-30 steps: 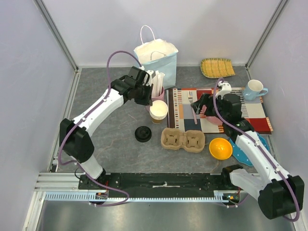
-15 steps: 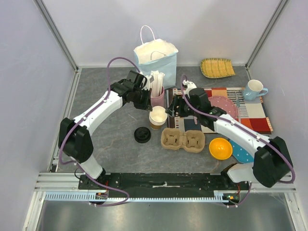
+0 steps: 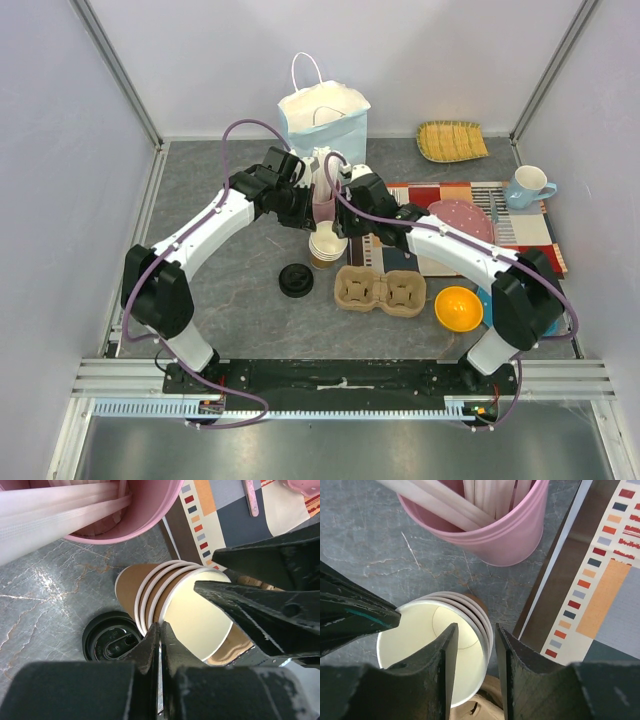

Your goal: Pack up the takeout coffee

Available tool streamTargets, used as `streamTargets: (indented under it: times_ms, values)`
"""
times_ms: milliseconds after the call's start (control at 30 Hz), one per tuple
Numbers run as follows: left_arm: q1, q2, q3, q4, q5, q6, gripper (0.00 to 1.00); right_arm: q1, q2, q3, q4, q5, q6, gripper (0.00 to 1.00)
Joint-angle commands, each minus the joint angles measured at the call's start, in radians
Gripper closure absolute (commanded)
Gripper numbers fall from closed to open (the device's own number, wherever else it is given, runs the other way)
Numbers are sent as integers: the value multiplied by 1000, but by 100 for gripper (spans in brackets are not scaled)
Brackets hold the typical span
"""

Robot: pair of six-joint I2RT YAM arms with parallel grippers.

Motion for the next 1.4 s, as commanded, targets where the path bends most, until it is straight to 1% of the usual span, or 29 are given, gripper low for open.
streamTargets:
  times_ms: [0, 67, 100, 133, 200, 267, 300, 400, 567, 700, 867, 1000, 1167, 1200, 1367]
  values:
    - [3, -46, 9, 37, 33, -7, 98, 10, 31, 63, -41, 30, -44, 62]
    - [3, -43, 9, 37, 35, 1, 98, 10, 42, 69, -42, 15, -46, 68]
    - [3, -43, 9, 37, 35, 2, 98, 10, 44, 72, -42, 12, -46, 74]
    - [3, -40, 7, 37, 35, 2, 98, 11, 45, 75, -44, 17, -47, 76]
    - [3, -40, 9, 37, 27, 8, 98, 13, 36, 78, -47, 27, -52, 79]
    - [3, -34, 13, 31, 10, 13, 98, 17, 28, 84, -58, 50, -65, 78]
    - [3, -32, 16, 29, 7, 16, 98, 20, 28, 89, -64, 55, -70, 70]
    - [4, -32, 30, 28, 12, 24, 98, 33, 33, 105, -84, 66, -95, 59]
    - [9, -40, 55, 22, 46, 25, 98, 36, 27, 128, -101, 82, -108, 58]
    - [26, -46, 85, 11, 61, 31, 98, 36, 10, 141, -105, 79, -122, 48]
    - [37, -49, 91, 11, 73, 48, 98, 34, -13, 155, -127, 60, -128, 39]
    - [38, -45, 122, -15, 67, 51, 98, 34, -50, 182, -134, 23, -122, 29]
    - [41, -61, 226, -75, 49, 91, 98, 34, -119, 239, -134, -19, -119, 22]
    - [41, -66, 237, -84, 46, 100, 98, 34, -130, 247, -133, -19, -121, 20]
    - [41, -100, 323, -171, 3, 148, 98, 34, -190, 277, -134, -25, -125, 17]
